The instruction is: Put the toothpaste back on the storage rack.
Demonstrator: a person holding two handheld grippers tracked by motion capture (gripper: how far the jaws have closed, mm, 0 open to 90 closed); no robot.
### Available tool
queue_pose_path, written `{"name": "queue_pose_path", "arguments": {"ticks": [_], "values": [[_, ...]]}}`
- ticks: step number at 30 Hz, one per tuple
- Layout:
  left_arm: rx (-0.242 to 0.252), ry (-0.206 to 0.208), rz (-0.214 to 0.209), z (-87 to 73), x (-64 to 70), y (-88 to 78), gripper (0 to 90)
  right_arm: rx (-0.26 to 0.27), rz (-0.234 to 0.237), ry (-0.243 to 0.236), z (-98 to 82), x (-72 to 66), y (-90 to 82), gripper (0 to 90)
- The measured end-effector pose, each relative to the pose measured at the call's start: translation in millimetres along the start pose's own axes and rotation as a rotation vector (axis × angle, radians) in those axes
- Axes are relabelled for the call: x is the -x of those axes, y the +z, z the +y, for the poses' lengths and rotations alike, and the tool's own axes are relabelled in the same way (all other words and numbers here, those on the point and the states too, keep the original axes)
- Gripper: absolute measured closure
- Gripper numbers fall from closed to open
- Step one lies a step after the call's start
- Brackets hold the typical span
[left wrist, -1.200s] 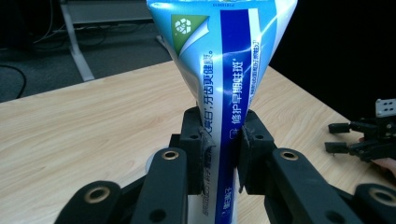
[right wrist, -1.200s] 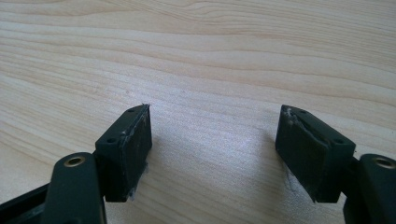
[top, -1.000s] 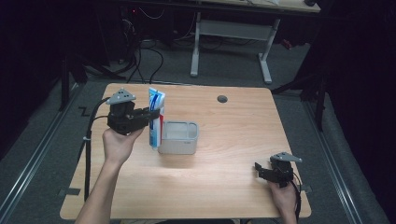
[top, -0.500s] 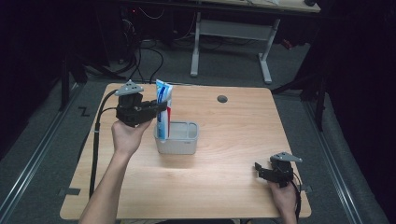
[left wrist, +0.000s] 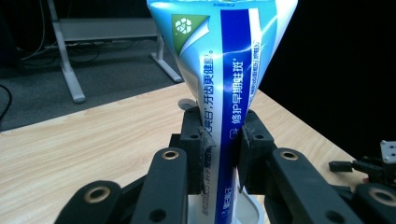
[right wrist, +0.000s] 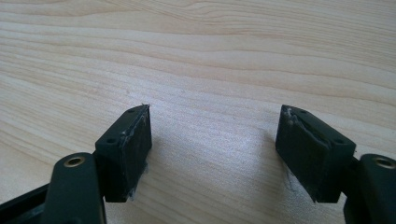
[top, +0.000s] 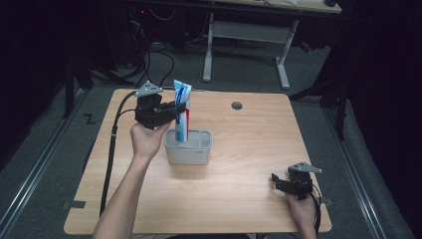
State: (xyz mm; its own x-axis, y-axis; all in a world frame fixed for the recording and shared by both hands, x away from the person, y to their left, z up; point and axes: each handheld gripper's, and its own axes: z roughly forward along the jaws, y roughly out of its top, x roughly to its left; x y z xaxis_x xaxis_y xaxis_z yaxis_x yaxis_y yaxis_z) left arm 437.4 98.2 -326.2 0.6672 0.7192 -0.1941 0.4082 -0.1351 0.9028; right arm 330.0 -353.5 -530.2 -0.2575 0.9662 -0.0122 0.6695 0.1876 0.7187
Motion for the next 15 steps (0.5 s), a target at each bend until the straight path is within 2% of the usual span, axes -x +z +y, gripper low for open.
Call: {"name": "queue_pose_path", "arguments": {"ticks": [3, 7, 15], "values": [[0.008, -0.002, 0.003, -1.6, -0.2, 6.3, 75.2, 0.0, 0.001, 0.0, 0.0, 0.1, -0.1, 26.9], [-0.009, 0.02, 0.025, -6.5, 1.9, 15.8, 75.1, 0.0, 0.001, -0.001, -0.1, 0.1, -0.1, 26.9], [-0.032, 0.02, 0.034, -15.5, 0.4, 27.4, 74.8, -0.001, 0.001, 0.001, -0.1, -0.2, -0.1, 26.9]]}}
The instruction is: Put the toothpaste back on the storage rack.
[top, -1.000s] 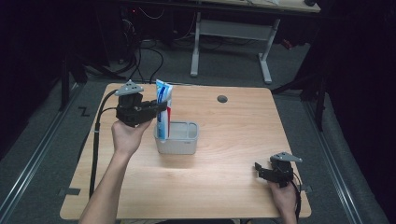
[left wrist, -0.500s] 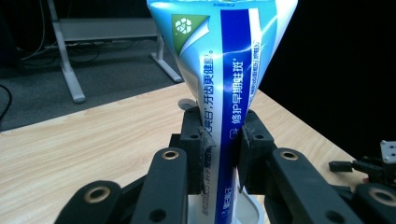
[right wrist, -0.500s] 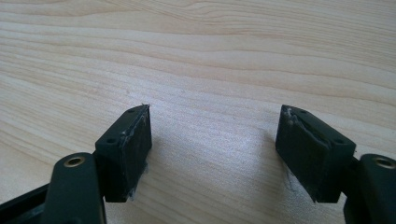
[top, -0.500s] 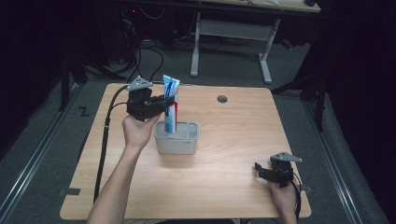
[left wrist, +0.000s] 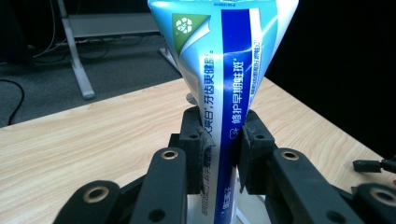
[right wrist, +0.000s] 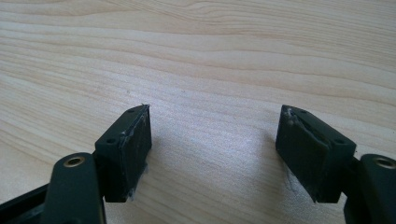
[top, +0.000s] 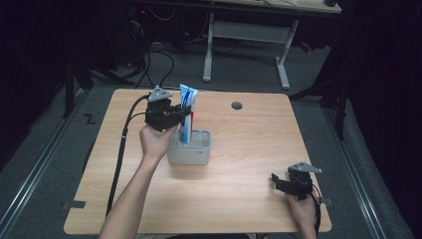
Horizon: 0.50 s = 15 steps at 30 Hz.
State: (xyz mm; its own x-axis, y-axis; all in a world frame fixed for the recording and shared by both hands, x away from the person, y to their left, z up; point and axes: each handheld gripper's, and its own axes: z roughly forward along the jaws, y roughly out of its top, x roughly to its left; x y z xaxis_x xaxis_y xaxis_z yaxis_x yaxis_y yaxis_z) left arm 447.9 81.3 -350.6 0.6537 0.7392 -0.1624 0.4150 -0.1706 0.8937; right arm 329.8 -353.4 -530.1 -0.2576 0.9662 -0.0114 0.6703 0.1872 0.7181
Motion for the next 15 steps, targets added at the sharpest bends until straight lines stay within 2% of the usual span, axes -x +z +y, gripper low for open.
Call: {"name": "queue_pose_path", "arguments": {"ticks": [15], "values": [[-0.029, 0.009, 0.015, -15.3, -2.0, 10.3, 74.5, 0.0, 0.0, 0.002, 0.0, -0.4, 0.1, 26.8]]}}
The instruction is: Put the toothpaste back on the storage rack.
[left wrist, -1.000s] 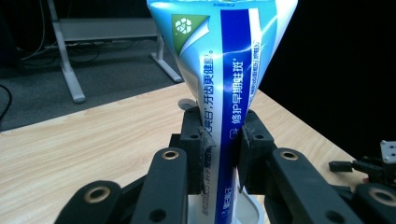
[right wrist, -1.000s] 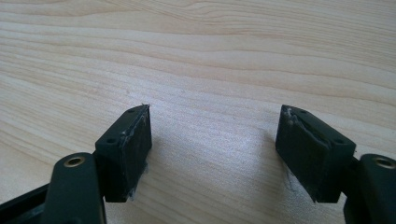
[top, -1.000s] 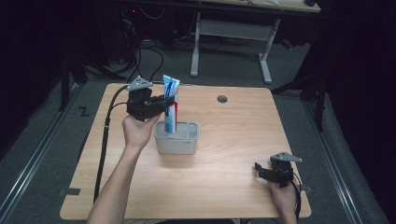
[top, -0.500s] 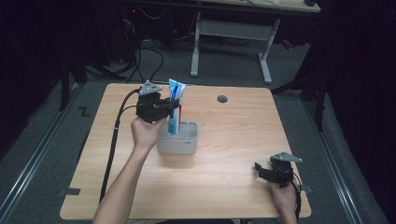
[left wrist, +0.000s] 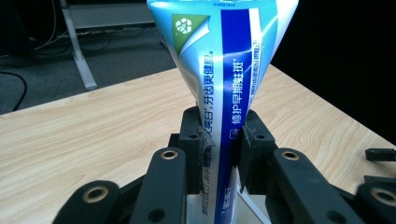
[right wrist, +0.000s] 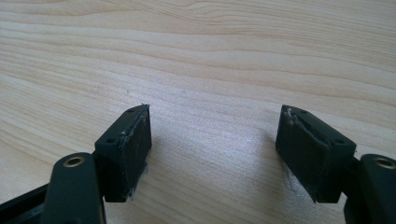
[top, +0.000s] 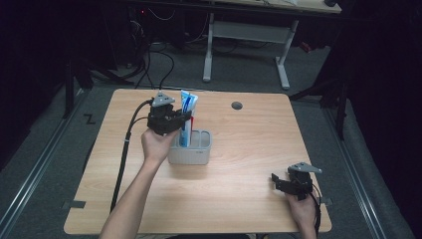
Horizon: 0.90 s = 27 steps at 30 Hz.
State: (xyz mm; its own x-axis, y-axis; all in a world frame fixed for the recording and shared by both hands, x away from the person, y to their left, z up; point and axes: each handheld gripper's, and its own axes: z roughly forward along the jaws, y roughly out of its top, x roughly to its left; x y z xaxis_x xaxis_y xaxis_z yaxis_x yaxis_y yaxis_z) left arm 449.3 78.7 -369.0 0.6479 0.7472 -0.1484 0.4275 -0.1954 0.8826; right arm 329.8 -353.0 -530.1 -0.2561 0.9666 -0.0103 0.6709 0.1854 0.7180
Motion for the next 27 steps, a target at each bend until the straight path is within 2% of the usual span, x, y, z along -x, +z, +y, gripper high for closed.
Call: {"name": "queue_pose_path", "arguments": {"ticks": [14, 27], "values": [[-0.043, 0.013, 0.017, -10.5, 1.1, 10.5, 74.3, 0.0, 0.001, -0.001, 0.0, 0.2, 0.0, 26.9], [-0.072, -0.007, 0.018, -20.4, -1.8, 15.1, 74.0, 0.001, 0.001, -0.003, 0.0, 0.6, 0.1, 27.0]]}}
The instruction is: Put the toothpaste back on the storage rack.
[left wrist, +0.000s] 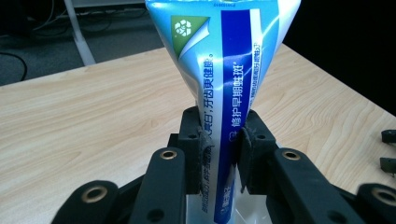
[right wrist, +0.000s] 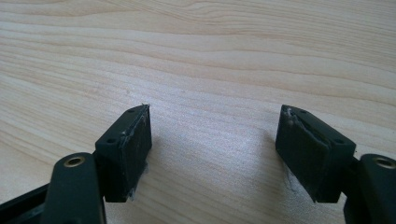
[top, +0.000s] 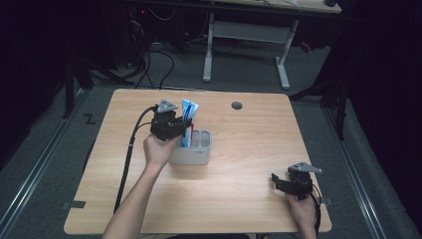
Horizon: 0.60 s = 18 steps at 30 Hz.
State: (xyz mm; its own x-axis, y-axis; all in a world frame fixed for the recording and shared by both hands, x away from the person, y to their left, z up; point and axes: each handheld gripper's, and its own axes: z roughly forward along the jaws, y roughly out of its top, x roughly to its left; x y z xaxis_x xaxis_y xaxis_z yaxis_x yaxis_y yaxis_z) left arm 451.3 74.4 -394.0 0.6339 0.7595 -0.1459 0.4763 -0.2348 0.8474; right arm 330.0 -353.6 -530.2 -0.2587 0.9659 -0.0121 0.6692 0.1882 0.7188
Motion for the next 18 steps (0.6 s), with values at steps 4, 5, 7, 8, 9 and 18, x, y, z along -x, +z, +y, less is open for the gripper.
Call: {"name": "queue_pose_path", "arguments": {"ticks": [4, 5, 7, 8, 9, 18], "values": [[-0.006, -0.001, -0.002, -2.2, 0.2, 1.8, 74.0, 0.0, 0.0, 0.0, 0.0, 0.0, 0.0, 27.0], [-0.008, -0.004, -0.003, -2.9, 0.0, 2.1, 74.0, 0.001, 0.0, -0.001, 0.0, 0.1, 0.1, 27.0], [-0.012, -0.006, 0.0, -4.3, -0.3, 2.7, 73.9, 0.001, 0.0, -0.001, 0.0, 0.1, 0.1, 27.0], [-0.012, -0.009, 0.002, -5.0, -0.2, 3.0, 73.9, 0.0, 0.0, 0.0, 0.0, 0.0, 0.0, 27.0], [-0.014, -0.01, 0.002, -5.7, -0.3, 3.3, 73.9, 0.001, 0.001, -0.001, 0.0, 0.1, 0.1, 27.0], [-0.03, -0.018, -0.002, -11.2, -0.8, 5.9, 73.7, 0.001, 0.001, -0.002, 0.1, 0.1, 0.1, 27.0]]}}
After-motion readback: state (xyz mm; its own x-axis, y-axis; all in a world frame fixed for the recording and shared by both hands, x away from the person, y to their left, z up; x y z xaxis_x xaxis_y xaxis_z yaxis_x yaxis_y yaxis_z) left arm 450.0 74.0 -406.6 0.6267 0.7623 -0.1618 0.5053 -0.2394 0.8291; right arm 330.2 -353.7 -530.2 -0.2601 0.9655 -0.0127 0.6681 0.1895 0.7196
